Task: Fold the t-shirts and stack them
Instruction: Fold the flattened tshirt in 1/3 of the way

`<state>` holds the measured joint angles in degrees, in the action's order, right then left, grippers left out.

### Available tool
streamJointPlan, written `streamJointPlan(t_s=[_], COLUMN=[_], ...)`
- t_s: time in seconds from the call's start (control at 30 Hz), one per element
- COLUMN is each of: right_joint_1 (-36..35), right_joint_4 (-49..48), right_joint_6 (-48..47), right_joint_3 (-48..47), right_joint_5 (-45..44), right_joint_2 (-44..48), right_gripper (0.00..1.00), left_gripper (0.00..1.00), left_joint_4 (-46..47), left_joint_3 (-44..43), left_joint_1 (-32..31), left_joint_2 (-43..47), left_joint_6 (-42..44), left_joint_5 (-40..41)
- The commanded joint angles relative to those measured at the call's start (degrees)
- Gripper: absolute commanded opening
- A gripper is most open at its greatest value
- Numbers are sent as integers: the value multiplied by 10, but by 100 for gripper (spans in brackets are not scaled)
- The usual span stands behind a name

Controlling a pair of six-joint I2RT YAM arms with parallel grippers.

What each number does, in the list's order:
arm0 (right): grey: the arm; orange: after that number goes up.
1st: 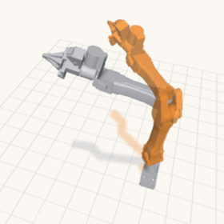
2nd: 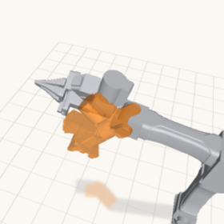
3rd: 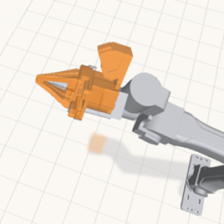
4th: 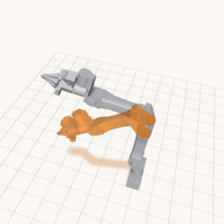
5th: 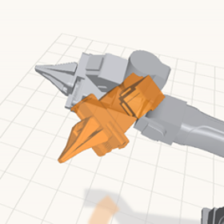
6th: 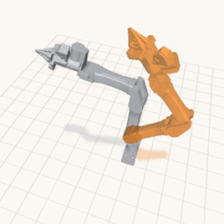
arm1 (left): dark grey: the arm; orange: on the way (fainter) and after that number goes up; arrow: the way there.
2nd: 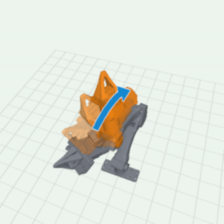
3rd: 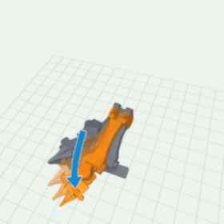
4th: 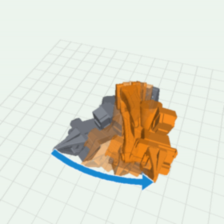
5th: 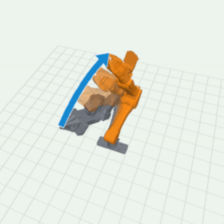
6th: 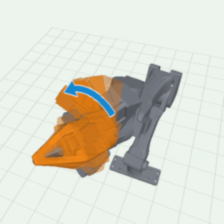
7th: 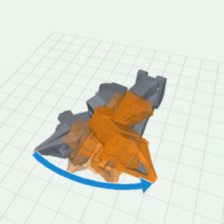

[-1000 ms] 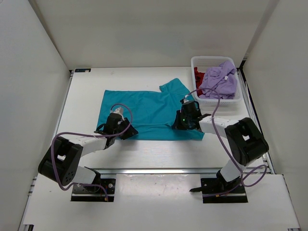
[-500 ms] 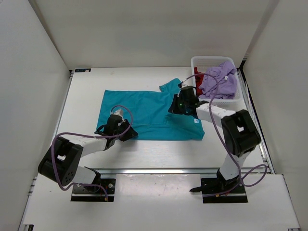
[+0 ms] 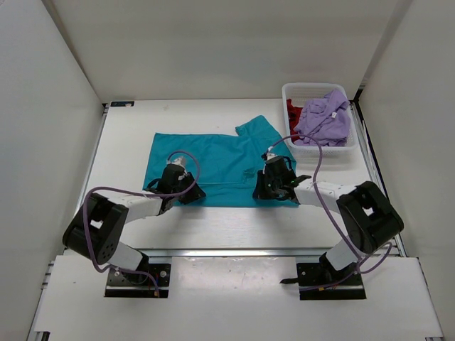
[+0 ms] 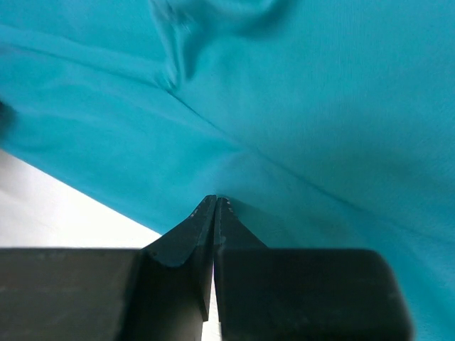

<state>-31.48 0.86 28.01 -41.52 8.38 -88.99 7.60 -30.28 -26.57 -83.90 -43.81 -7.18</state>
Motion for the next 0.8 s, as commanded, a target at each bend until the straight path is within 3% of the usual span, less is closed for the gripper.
streamJointPlan(t_s=[0.0,0.1,0.33,0.5,0.57,0.7,0.77], right_joint_1=[-9,-22,-75,-39,-31,-31,-29], right_joint_4=[-14,-11,49,63,61,44,20], right_joint_6=[-3,0,15,-8,-16,-33,-30], right_joint_3=[7,32,75,13,-15,-64,-78], right_joint_5=[-23,-32,-46,-21,-1,19,29], right_joint_2=[-6,3,61,88,68,10,-29], right_gripper=[0,0,0,15,17,0,0], left_gripper=[33,34,35,39,39,39,38], left_joint_4=[6,10,-50,-97,-104,-84,-72], left_joint_3=[43,94,165,102,67,32,21], left_joint_1=[55,85,62,56,61,77,81], left_joint_2=[20,53,158,200,197,166,137], left_joint_6=[-4,-12,-3,14,19,23,12], left_joint_5=[-34,-64,-57,-28,-21,-28,-30])
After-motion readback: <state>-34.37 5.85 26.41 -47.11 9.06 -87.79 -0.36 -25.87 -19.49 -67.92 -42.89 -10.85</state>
